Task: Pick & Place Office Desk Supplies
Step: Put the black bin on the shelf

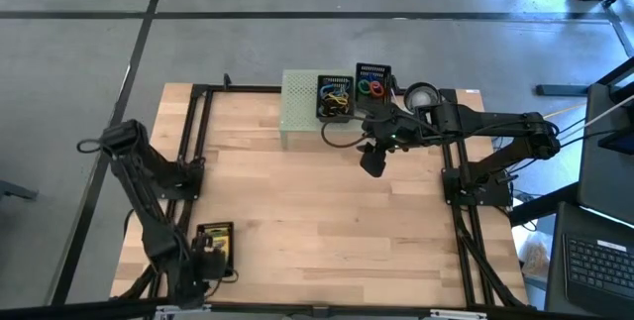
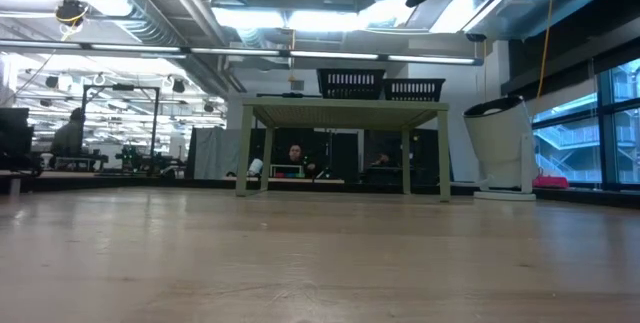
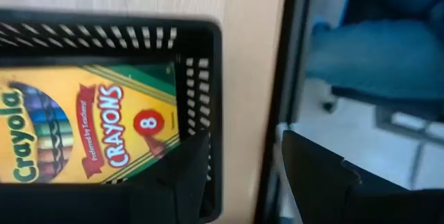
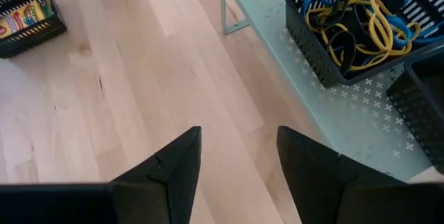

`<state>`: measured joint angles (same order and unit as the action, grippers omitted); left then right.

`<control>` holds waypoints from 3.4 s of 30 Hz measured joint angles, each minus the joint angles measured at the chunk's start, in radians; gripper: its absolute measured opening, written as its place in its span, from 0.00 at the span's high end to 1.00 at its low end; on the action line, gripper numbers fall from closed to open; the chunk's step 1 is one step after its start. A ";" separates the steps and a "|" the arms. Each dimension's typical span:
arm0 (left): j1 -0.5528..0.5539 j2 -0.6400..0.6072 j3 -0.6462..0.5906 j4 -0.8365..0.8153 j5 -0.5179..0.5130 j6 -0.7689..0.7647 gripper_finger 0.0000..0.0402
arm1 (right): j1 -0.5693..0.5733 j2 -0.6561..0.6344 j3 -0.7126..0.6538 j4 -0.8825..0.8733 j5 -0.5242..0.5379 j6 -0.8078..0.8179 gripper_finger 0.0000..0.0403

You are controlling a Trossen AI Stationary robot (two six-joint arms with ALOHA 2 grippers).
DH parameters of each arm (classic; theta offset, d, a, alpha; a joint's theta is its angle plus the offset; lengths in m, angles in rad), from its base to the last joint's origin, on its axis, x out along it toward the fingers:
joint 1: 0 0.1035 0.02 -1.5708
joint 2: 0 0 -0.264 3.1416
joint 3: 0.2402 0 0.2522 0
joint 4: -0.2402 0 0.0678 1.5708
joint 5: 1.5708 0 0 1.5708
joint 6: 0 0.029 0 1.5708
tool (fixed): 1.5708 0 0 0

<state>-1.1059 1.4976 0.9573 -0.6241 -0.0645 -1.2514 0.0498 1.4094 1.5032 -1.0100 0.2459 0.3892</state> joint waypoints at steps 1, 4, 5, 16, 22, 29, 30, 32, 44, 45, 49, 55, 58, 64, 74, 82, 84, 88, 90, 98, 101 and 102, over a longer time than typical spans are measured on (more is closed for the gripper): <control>-0.009 0.018 0.000 0.000 0.000 0.005 0.56 | 0.000 0.000 0.000 0.000 0.000 0.008 0.52; -0.030 0.066 0.000 -0.007 0.001 0.021 0.56 | 0.000 0.000 0.000 0.000 0.000 0.022 0.52; -0.035 0.079 0.000 -0.009 0.001 0.034 0.56 | 0.000 0.000 0.000 0.000 0.000 0.022 0.52; -0.041 0.161 0.000 -0.005 0.017 0.177 0.68 | 0.000 0.000 0.000 0.000 0.000 0.022 0.52; -0.040 0.161 0.001 -0.015 0.033 0.218 0.95 | 0.000 0.000 0.000 0.000 0.000 0.022 0.52; -0.016 0.161 0.033 -0.057 -0.054 0.270 0.99 | 0.000 0.000 0.000 0.000 0.000 0.018 0.52; -0.010 0.161 0.045 -0.081 -0.086 0.284 0.99 | 0.000 0.000 0.000 0.000 0.000 0.018 0.53; 0.002 0.161 0.068 -0.127 -0.151 0.308 0.99 | 0.000 0.000 0.000 0.000 0.000 0.018 0.53; 0.153 0.161 0.126 -0.241 -0.329 0.409 1.00 | 0.000 0.000 0.000 0.003 0.000 0.018 0.53; 0.168 0.161 0.126 -0.241 -0.334 0.410 1.00 | 0.000 0.000 0.000 0.003 0.000 0.018 0.53; 0.218 0.161 0.126 -0.241 -0.359 0.426 1.00 | 0.000 0.000 0.000 0.003 0.000 0.019 0.53; 0.276 0.146 0.128 -0.242 -0.413 0.454 1.00 | 0.000 0.000 0.000 0.001 0.000 0.019 0.53; 0.296 0.116 0.130 -0.239 -0.416 0.473 1.00 | 0.000 0.000 0.000 0.000 0.000 0.019 0.53; 0.321 0.034 0.130 -0.233 -0.488 0.522 1.00 | 0.000 0.000 0.000 0.000 0.000 0.020 0.53; 0.361 -0.118 0.130 -0.188 -0.696 0.732 1.00 | 0.000 0.000 0.000 0.001 0.000 0.019 0.52; 0.507 -0.209 0.130 -0.188 -0.779 0.909 1.00 | 0.000 0.000 0.000 0.002 0.000 0.019 0.52; 0.553 -0.221 0.130 -0.188 -0.784 0.957 1.00 | 0.000 0.000 0.000 0.002 0.000 0.019 0.52; 0.652 -0.228 0.130 -0.188 -0.789 1.046 1.00 | 0.000 0.000 0.000 0.002 0.000 0.018 0.52; 0.703 -0.228 0.130 -0.188 -0.787 1.074 1.00 | 0.000 0.000 0.000 0.002 0.000 0.018 0.52; 0.908 -0.227 0.130 -0.150 -0.718 1.210 1.00 | 0.000 0.000 0.000 0.001 0.000 -0.023 0.52; 0.989 -0.224 0.130 -0.064 -0.616 1.295 1.00 | 0.000 0.000 0.000 0.007 0.000 -0.041 0.52; 1.013 -0.223 0.130 -0.033 -0.589 1.327 1.00 | 0.000 0.000 0.000 0.007 0.000 -0.043 0.52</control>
<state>-0.0930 1.2749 1.0878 -0.6566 -0.6539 0.0752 0.0498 1.4094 1.5036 -1.0029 0.2460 0.3457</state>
